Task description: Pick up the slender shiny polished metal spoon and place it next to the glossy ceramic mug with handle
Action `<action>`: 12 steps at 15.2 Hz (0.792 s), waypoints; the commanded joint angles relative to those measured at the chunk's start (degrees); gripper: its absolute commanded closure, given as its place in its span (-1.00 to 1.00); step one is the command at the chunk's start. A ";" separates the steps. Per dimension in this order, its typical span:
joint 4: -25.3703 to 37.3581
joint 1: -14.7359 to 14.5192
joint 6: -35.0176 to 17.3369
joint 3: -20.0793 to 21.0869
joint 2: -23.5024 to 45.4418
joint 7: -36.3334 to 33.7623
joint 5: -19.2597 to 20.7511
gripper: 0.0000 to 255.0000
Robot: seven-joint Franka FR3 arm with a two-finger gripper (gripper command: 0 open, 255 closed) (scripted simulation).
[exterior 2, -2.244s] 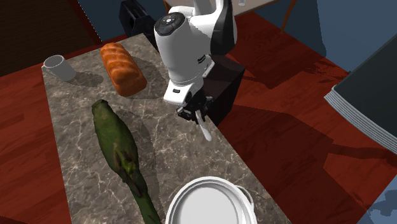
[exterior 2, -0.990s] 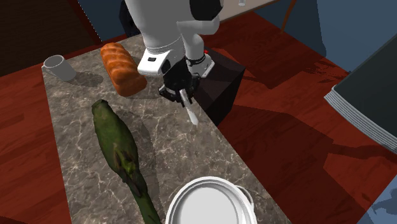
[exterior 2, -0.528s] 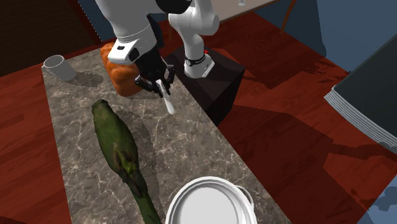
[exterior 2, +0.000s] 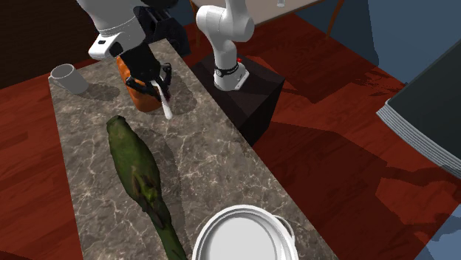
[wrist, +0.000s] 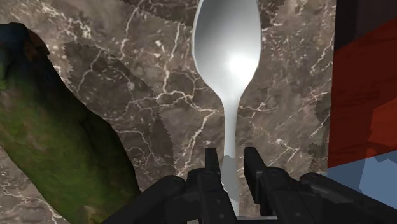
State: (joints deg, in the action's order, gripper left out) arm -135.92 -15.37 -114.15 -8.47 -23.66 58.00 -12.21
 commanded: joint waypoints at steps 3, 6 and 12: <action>2.27 2.35 1.81 -4.50 1.76 5.88 1.55 1.00; 4.53 3.87 3.06 -7.68 3.69 10.10 2.36 1.00; 10.78 6.56 5.70 -13.90 9.27 18.78 2.83 1.00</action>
State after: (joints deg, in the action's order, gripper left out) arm -126.38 -9.31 -108.97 -21.21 -15.49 75.06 -9.42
